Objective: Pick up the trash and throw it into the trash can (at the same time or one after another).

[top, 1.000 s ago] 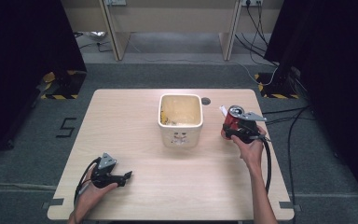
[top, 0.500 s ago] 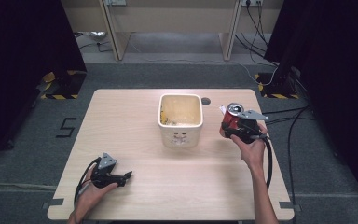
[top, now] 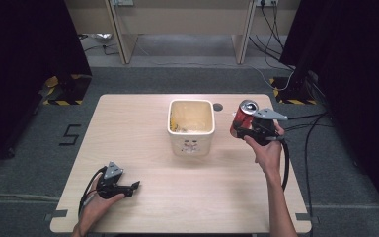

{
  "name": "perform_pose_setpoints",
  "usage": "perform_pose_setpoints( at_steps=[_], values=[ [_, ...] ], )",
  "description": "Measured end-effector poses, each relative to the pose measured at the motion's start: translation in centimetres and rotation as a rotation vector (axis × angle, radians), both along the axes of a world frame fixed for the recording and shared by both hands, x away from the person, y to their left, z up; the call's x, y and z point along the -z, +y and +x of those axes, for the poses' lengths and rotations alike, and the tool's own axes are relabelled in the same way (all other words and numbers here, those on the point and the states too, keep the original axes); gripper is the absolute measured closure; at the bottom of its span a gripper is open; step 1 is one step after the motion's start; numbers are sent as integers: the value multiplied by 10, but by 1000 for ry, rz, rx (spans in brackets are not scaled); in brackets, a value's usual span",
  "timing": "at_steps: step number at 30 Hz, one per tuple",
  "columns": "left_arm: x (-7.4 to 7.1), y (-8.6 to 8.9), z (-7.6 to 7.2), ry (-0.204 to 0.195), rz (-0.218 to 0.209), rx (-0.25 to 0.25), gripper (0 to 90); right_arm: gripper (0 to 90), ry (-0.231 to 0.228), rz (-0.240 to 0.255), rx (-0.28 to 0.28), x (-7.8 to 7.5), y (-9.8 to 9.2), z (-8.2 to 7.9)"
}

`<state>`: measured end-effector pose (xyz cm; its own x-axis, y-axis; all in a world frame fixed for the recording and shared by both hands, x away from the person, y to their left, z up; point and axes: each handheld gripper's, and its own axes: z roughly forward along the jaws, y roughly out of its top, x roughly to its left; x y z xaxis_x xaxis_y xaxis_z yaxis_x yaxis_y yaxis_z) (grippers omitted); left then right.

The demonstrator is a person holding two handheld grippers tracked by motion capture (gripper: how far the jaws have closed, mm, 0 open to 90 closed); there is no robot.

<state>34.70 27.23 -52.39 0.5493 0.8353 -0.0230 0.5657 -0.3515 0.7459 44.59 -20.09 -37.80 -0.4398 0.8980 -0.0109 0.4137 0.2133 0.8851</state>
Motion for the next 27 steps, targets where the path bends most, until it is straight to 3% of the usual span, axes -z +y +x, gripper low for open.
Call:
perform_pose_setpoints(
  at_steps=[10,21,27],
  values=[
    [0,0,0,1,0,2,145,339,13,-14,-40,-16,14,5],
    [0,0,0,2,0,3,142,338,-6,-24,-57,-39,27,11],
    [0,0,0,2,0,3,142,339,-9,-26,-68,-44,35,13]
  ],
)
